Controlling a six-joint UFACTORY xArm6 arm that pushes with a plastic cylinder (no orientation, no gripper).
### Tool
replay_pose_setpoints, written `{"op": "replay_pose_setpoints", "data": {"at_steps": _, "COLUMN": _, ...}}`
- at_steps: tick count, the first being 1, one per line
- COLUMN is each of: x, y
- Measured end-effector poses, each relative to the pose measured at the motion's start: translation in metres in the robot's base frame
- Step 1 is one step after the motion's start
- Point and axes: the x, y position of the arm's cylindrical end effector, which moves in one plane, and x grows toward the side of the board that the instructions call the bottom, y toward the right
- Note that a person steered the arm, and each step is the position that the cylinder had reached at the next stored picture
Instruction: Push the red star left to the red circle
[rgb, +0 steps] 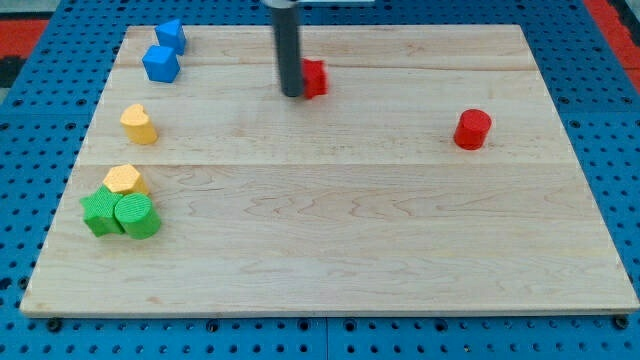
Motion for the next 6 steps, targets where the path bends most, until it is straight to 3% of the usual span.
{"op": "replay_pose_setpoints", "data": {"at_steps": 1, "x": -0.003, "y": -0.042}}
{"op": "replay_pose_setpoints", "data": {"at_steps": 2, "x": -0.033, "y": -0.088}}
{"op": "replay_pose_setpoints", "data": {"at_steps": 4, "x": -0.055, "y": -0.027}}
{"op": "replay_pose_setpoints", "data": {"at_steps": 6, "x": 0.033, "y": 0.105}}
